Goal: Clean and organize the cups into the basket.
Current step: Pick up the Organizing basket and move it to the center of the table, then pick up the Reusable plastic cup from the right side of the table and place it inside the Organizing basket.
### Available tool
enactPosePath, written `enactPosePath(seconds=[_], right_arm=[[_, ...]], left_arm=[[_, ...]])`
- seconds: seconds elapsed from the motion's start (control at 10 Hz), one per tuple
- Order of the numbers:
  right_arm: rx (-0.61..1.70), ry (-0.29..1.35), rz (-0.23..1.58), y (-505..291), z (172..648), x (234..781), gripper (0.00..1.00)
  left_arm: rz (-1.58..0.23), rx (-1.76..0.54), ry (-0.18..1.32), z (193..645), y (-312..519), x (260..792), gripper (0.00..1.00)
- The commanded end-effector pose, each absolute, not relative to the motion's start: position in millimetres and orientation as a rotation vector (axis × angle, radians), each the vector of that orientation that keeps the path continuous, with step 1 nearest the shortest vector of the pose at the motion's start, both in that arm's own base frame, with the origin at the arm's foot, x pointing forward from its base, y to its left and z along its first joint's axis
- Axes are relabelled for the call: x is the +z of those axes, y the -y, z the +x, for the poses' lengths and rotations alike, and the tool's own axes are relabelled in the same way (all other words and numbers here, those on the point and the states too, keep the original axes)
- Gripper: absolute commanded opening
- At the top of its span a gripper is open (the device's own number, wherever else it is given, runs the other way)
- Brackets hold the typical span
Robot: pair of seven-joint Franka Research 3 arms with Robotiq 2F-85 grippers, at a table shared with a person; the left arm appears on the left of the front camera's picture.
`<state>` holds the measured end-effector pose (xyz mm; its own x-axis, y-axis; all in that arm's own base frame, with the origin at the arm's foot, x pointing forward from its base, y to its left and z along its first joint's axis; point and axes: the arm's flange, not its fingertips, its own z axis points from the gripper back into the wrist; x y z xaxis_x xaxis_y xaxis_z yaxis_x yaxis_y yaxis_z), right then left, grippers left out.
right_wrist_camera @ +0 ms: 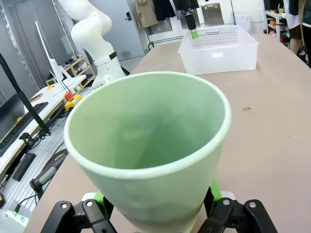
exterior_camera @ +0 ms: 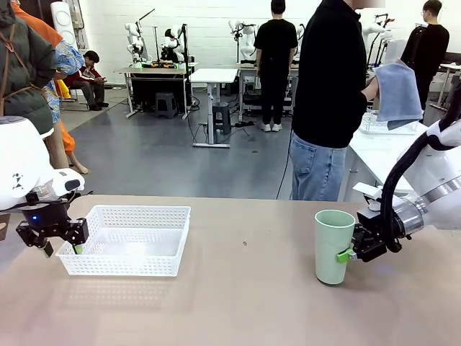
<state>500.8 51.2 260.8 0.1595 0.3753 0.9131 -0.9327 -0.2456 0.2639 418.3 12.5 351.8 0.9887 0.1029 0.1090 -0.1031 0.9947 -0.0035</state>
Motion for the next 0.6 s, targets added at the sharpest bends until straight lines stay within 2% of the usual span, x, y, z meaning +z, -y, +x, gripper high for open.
enactPosePath(seconds=[0.0,0.1,0.2,0.3,0.4,0.5], right_arm=[[1.374,0.619,1.240,-49.7,503.7,260.5,0.27],[1.375,0.621,1.242,-49.2,503.1,259.9,0.27],[1.377,0.621,1.244,-48.8,502.7,259.3,0.00],[1.378,0.620,1.247,-48.1,501.8,258.4,0.26],[1.376,0.620,1.248,-47.2,501.0,257.4,0.00],[1.376,0.622,1.248,-45.6,500.0,257.1,0.00]], left_arm=[[0.006,0.082,0.094,418.1,-15.9,354.5,0.00],[0.008,0.081,0.093,417.1,-16.8,354.3,0.00],[0.006,0.082,0.093,416.2,-18.2,354.3,0.00],[0.004,0.081,0.093,414.7,-18.6,353.5,0.00],[0.005,0.079,0.090,414.1,-18.7,352.6,0.00],[0.007,0.077,0.089,413.9,-18.6,352.2,0.00]])
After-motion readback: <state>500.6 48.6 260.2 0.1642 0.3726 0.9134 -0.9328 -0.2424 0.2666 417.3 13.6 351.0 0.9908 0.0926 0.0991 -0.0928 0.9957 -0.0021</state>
